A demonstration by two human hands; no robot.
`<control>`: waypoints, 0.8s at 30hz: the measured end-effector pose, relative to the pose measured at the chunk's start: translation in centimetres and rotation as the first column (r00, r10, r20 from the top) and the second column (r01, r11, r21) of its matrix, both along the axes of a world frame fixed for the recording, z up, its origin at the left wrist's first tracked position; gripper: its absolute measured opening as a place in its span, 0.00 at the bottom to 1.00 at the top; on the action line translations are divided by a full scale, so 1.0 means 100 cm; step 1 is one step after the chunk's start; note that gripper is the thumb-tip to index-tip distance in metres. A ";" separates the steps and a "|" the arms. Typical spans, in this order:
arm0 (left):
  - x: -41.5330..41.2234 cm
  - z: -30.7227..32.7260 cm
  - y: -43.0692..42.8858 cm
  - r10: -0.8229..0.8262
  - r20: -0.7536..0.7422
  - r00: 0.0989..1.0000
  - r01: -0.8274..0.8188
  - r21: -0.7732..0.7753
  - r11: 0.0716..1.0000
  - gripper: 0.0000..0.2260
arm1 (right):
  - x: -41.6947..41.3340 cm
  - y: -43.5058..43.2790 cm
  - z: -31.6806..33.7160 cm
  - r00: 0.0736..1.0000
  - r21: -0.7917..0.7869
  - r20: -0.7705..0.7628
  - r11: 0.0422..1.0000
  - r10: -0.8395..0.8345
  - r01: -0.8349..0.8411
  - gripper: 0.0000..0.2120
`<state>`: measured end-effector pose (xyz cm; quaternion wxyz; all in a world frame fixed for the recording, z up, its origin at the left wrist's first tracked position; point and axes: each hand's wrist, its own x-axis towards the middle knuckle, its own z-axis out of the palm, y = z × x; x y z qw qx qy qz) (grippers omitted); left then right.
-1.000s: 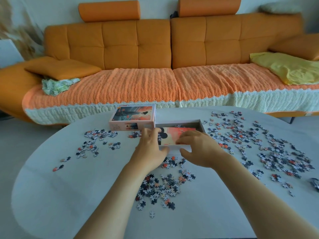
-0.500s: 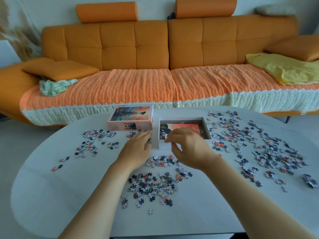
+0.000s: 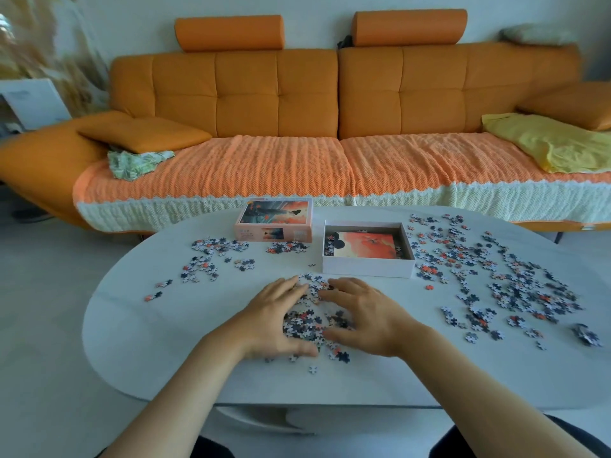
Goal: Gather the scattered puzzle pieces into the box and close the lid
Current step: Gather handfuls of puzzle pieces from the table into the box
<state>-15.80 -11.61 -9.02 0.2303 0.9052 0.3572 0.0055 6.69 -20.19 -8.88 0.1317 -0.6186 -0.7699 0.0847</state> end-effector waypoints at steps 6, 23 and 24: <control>-0.004 -0.010 -0.021 -0.024 -0.104 0.994 0.041 0.164 0.986 0.54 | -0.007 -0.013 -0.008 0.988 -0.093 0.155 0.996 0.016 -0.001 0.49; 0.050 -0.004 0.003 -0.043 0.041 0.998 0.035 0.183 0.982 0.42 | 0.035 -0.002 0.015 0.988 -0.083 -0.035 0.986 -0.150 0.147 0.39; 0.050 -0.001 0.004 -0.045 0.047 0.998 0.035 0.206 0.978 0.41 | 0.038 0.000 0.017 0.990 -0.055 0.022 0.988 -0.140 0.141 0.39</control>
